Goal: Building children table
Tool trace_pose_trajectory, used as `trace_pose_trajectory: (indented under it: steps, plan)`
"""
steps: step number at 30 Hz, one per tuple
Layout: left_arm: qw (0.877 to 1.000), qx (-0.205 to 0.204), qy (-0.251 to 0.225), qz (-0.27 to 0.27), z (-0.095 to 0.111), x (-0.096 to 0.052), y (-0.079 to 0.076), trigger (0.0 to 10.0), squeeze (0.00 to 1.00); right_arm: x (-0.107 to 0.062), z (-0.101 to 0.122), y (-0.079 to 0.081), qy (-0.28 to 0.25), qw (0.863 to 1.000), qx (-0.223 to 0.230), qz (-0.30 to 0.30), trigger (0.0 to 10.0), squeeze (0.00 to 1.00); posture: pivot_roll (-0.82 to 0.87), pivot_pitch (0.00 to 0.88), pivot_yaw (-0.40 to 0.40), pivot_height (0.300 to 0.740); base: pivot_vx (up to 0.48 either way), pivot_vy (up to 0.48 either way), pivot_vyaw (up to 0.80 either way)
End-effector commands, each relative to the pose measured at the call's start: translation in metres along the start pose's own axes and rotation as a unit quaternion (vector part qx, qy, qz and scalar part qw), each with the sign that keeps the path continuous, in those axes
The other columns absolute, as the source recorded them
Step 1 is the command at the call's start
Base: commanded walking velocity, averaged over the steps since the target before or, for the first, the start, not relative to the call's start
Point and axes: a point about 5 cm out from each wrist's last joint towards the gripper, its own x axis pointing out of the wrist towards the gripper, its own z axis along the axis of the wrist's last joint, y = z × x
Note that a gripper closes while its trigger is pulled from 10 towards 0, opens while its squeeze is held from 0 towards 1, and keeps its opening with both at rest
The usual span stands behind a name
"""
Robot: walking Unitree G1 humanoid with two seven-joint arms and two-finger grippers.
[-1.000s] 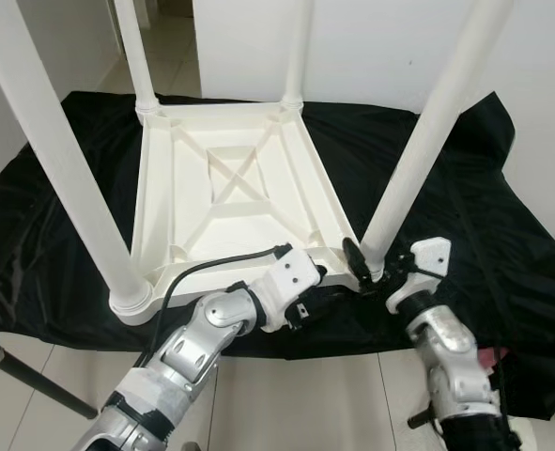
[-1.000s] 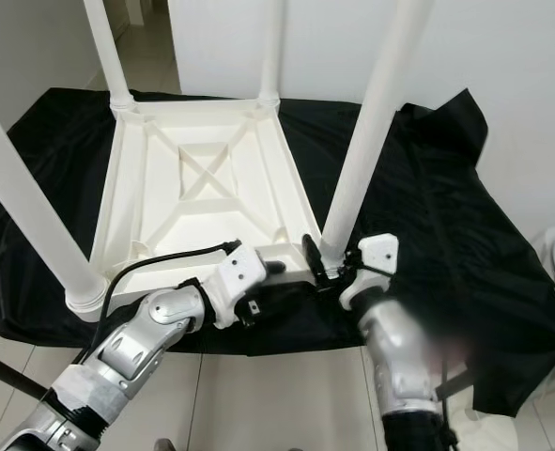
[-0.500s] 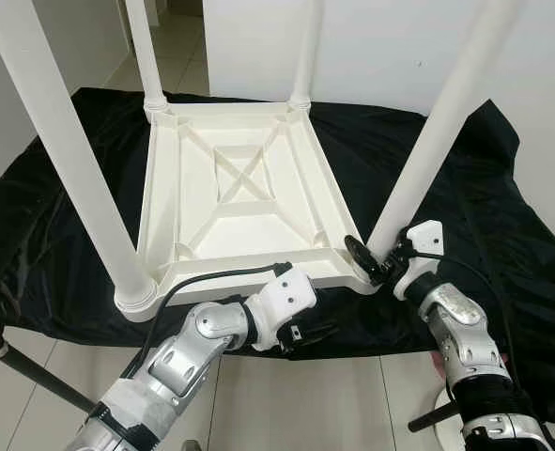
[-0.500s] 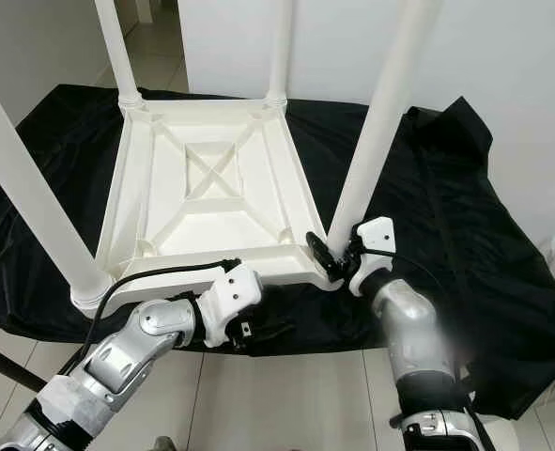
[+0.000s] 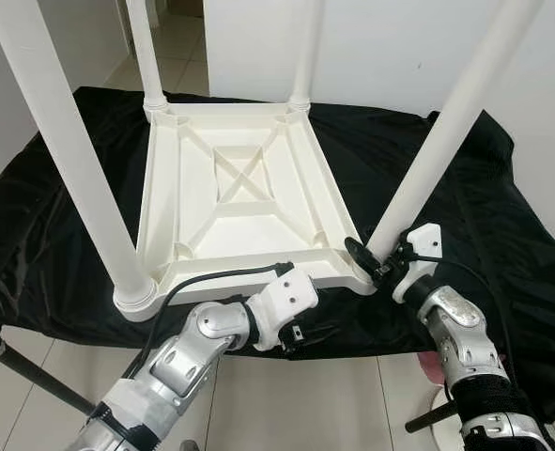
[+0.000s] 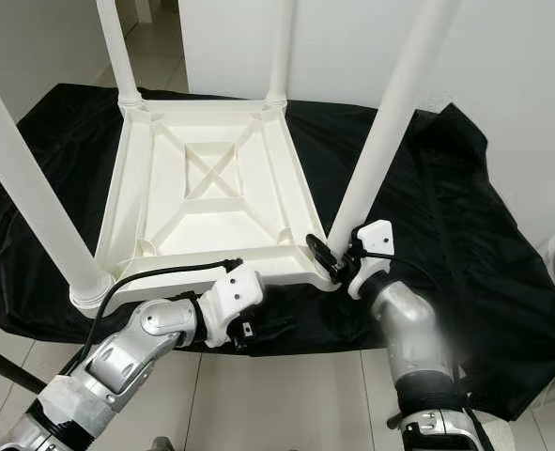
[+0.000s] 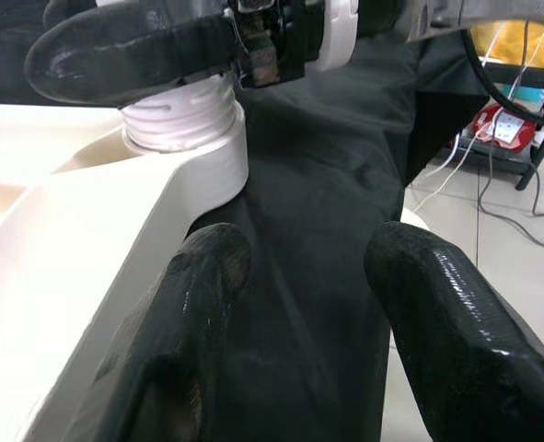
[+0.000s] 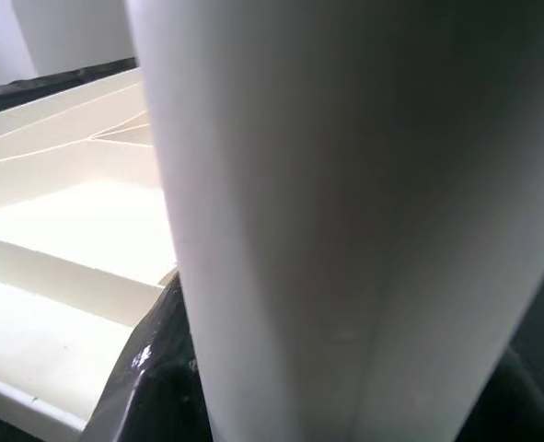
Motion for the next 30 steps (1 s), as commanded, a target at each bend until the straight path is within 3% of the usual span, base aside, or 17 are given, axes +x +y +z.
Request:
trace_pose_trajectory:
  steps: [1,7,9,11,15,17,19,20,21,24,30]
  plan:
    - [1.0,0.004,0.009,0.002,-0.002,0.001,0.001,10.0,0.0,-0.003,-0.008,0.005,0.025,0.999,0.011,-0.035,10.0,0.0,-0.01,0.028,-0.071,0.74,0.0,0.0,0.0]
    - [1.0,0.007,0.01,0.004,-0.002,0.0,0.001,10.0,0.0,-0.002,-0.007,0.011,0.024,0.996,0.023,-0.083,10.0,0.0,0.0,0.021,-0.071,0.74,0.0,0.0,0.0]
    - [1.0,0.009,0.013,0.005,-0.003,0.0,0.002,10.0,0.0,-0.003,-0.007,0.015,0.021,0.985,0.039,-0.166,10.0,0.0,0.0,0.015,-0.069,0.74,0.0,0.0,0.0]
    - [1.0,0.009,0.013,0.005,-0.003,0.0,0.002,10.0,0.0,-0.003,-0.007,0.015,0.021,0.985,0.039,-0.166,10.0,0.0,0.0,0.015,-0.069,0.74,0.0,0.0,0.0]
    - [1.0,0.011,0.015,0.005,-0.004,0.0,0.002,10.0,0.0,-0.007,-0.01,0.019,0.018,0.969,0.05,-0.239,10.0,0.0,-0.01,0.016,-0.07,0.74,0.0,0.0,0.0]
    - [1.0,0.011,0.015,0.005,-0.004,0.0,0.002,10.0,0.0,-0.007,-0.01,0.019,0.018,0.969,0.05,-0.239,10.0,0.0,-0.01,0.016,-0.07,0.74,0.0,0.0,0.0]
    - [1.0,0.012,0.016,0.006,-0.004,0.001,0.002,10.0,0.0,-0.013,-0.012,0.025,0.015,0.95,0.057,-0.306,10.0,0.0,-0.01,0.019,-0.07,0.74,0.0,0.0,0.0]
    - [1.0,0.012,0.016,0.006,-0.004,0.001,0.002,10.0,0.0,-0.013,-0.012,0.025,0.015,0.95,0.057,-0.306,10.0,0.0,-0.01,0.019,-0.07,0.74,0.0,0.0,0.0]
    - [1.0,0.013,0.016,0.007,-0.004,0.001,0.003,10.0,0.0,-0.015,-0.012,0.029,0.013,0.94,0.062,-0.336,10.0,0.0,-0.01,0.019,-0.07,0.74,0.0,0.0,0.0]
    - [1.0,0.014,0.016,0.011,-0.003,0.002,0.005,10.0,0.0,-0.014,-0.011,0.039,0.01,0.929,0.079,-0.362,10.0,0.0,-0.01,0.019,-0.064,0.74,0.0,0.0,0.0]
    - [1.0,0.015,0.015,0.012,-0.003,0.002,0.005,10.0,0.0,-0.011,-0.004,0.045,-0.003,0.937,0.077,-0.341,10.0,0.0,-0.02,0.017,-0.06,0.74,0.0,0.0,0.0]
